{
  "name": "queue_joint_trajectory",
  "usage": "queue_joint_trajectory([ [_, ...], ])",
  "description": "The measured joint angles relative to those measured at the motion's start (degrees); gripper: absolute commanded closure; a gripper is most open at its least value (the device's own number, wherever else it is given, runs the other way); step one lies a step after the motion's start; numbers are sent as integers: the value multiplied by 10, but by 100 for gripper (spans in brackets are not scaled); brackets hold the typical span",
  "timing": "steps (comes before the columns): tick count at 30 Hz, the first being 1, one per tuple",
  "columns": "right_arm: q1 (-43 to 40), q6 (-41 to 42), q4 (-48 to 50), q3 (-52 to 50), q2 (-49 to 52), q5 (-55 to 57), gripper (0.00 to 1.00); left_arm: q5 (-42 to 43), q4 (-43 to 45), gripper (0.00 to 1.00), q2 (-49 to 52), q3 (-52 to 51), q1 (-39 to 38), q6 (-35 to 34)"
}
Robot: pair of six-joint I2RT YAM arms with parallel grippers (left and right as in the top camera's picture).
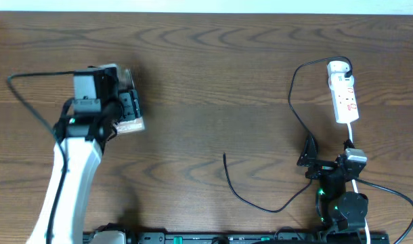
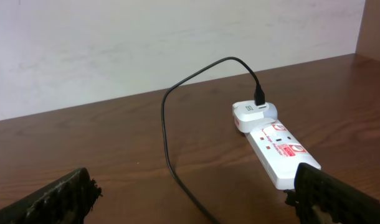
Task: Plug charger to phone and switch on socket
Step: 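Lift the phone with the left gripper and tilt it upright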
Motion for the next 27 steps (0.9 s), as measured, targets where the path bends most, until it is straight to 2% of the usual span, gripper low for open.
queue_joint_trajectory([
  [7, 0, 0, 0, 0, 0, 0, 1, 92, 16, 93, -72, 0, 0, -190],
  [10, 0, 0, 0, 0, 0, 0, 1, 138, 22, 93, -86, 0, 3, -306],
  [18, 0, 0, 0, 0, 0, 0, 1, 292, 36, 93, -90, 0, 38, -666],
  [22, 0, 0, 0, 0, 0, 0, 1, 375, 59, 93, -90, 0, 58, -807],
  [27, 0, 0, 0, 0, 0, 0, 1, 477, 60, 93, -90, 0, 89, -942],
])
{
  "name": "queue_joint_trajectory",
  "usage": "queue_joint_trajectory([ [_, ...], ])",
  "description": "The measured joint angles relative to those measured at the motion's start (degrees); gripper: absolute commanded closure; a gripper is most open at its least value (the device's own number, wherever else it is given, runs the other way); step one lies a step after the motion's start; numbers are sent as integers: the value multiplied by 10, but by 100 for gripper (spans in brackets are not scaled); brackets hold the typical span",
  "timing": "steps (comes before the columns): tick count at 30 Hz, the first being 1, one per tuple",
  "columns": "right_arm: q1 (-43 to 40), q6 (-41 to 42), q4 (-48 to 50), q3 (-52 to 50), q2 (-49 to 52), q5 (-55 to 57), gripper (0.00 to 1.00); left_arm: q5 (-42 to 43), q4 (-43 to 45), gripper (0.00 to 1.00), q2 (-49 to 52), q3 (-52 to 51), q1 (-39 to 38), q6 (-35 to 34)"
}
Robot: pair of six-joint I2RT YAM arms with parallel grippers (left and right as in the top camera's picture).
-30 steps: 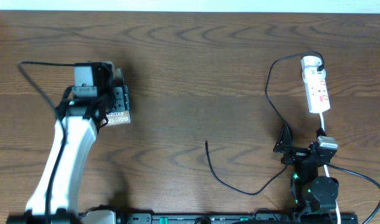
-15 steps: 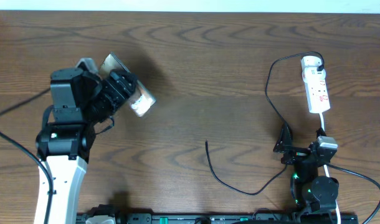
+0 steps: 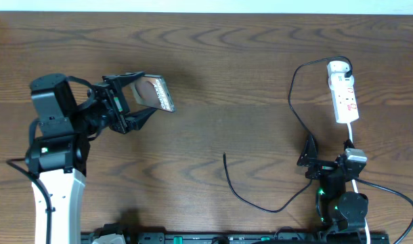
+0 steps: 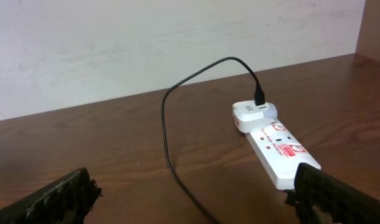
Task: Plug charger to phone and switch on socket
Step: 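Lift the phone with the left gripper and tilt it upright, then swing the right gripper toward the phone held by the left gripper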
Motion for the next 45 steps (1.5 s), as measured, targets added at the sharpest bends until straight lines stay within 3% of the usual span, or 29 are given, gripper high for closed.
queue_joint_trajectory([
  [5, 0, 0, 0, 0, 0, 0, 1, 78, 5, 92, 0, 0, 25, -92],
  [12, 0, 0, 0, 0, 0, 0, 1, 107, 5, 92, 0, 0, 31, -130],
  [31, 0, 0, 0, 0, 0, -3, 1, 114, 6, 92, 0, 0, 31, -134],
  [40, 0, 0, 56, 0, 0, -91, 1, 114, 6, 93, 0, 0, 31, -134],
  [45, 0, 3, -1, 43, 16, -136, 1, 113, 6, 93, 0, 0, 31, -133],
])
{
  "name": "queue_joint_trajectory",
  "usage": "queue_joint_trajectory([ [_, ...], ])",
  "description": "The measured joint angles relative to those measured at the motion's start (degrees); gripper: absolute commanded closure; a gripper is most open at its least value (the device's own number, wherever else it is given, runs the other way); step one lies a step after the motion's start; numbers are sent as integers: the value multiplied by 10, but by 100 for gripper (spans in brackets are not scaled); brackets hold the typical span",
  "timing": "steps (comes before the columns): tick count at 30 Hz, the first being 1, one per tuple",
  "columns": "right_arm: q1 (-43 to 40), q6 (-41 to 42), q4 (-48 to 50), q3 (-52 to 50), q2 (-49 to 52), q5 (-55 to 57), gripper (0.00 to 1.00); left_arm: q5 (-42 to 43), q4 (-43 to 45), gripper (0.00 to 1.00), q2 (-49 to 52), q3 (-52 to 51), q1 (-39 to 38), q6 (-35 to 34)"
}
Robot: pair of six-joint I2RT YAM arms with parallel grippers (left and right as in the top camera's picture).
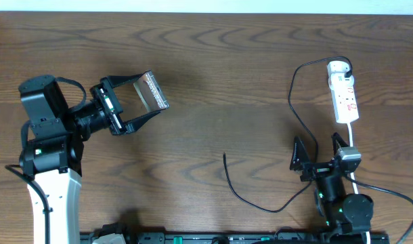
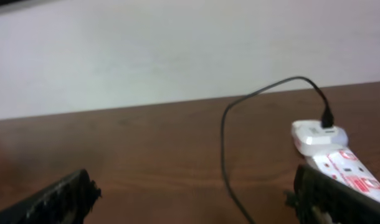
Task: Plug charger to phone and switch on socket
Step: 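Swing the right gripper toward the phone held by the left gripper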
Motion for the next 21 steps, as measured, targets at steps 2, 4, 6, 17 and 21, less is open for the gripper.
queue_joint_trajectory([
  [2, 0, 2, -31, 46, 30, -9, 1, -1, 0, 93, 0, 0, 0, 0],
  [4, 0, 2, -68, 114, 83, -16, 1, -2, 0, 92, 0, 0, 0, 0],
  [6, 0, 2, -116, 211, 166, -31, 1, -4, 0, 93, 0, 0, 0, 0],
  [17, 0, 0, -602, 829, 763, -226, 1, -16, 0, 93, 0, 0, 0, 3],
  [21, 5, -2, -581, 933, 938, -352, 1, -25, -9, 93, 0, 0, 0, 13],
])
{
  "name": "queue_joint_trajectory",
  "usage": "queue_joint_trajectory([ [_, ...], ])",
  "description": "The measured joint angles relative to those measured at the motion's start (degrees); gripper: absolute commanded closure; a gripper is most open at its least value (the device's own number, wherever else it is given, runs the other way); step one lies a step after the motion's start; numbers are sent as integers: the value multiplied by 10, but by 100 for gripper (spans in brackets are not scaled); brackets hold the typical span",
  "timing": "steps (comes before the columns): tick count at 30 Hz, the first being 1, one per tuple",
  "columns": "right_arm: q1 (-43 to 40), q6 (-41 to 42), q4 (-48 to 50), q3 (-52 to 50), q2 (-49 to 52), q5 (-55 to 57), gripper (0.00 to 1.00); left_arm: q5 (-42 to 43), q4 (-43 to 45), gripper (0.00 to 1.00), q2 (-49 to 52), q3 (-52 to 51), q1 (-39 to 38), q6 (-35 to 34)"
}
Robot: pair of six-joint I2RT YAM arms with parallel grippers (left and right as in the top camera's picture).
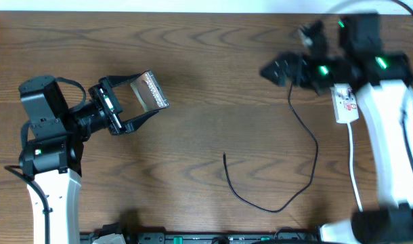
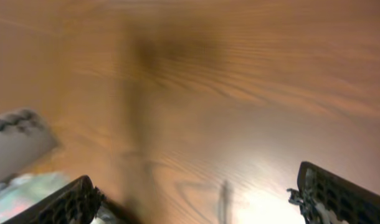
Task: Plug charger to phone and switch on socket
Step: 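Swing the right gripper toward the phone held by the left gripper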
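Note:
Above the table's left part, my left gripper (image 1: 147, 95) is shut on the phone (image 1: 152, 90), which is tilted with its glossy face up. The white power strip (image 1: 346, 103) lies at the back right, half hidden under my right arm. The black charger cable (image 1: 315, 146) runs from the strip down the table, and its free plug end (image 1: 225, 157) lies near the middle. My right gripper (image 1: 290, 53) hangs open over the back right, left of the strip. In the right wrist view the gripper (image 2: 202, 202) shows blurred bare wood between wide-apart fingers (image 2: 75, 202).
A blurred pale shape (image 2: 19, 134) sits at the left of the right wrist view; I cannot tell what it is. The brown wooden table (image 1: 213, 122) ends at a white wall along the back. A black rail (image 1: 213, 238) runs along the front edge.
My right arm was low at the front right, facing the strip. Now it reaches over the back right, gripper open beside the strip. The left gripper and phone have not moved.
First my left gripper was down over the phone on the table's left. Then it held the phone lifted and tilted, and it has stayed so. My right gripper rested open at the front right, then turned slightly, and now hangs over the back right.

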Motion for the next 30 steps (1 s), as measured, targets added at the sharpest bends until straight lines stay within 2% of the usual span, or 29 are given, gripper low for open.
queue_joint_trajectory([
  [4, 2, -1, 92, 14, 103, -160, 1, -17, -15, 92, 0, 0, 0, 14],
  [7, 2, 3, 196, 15, 169, -306, 1, -45, -73, 93, 0, 0, 0, 36],
  [11, 2, 14, 214, 15, 219, -405, 1, -110, -160, 93, 0, 0, 0, 74],
  [17, 20, 3, 218, 15, 232, -456, 1, -199, -216, 93, 0, 0, 0, 121],
  [30, 81, -14, 218, 15, 232, -469, 1, -331, -249, 93, 1, 0, -22, 173],
])
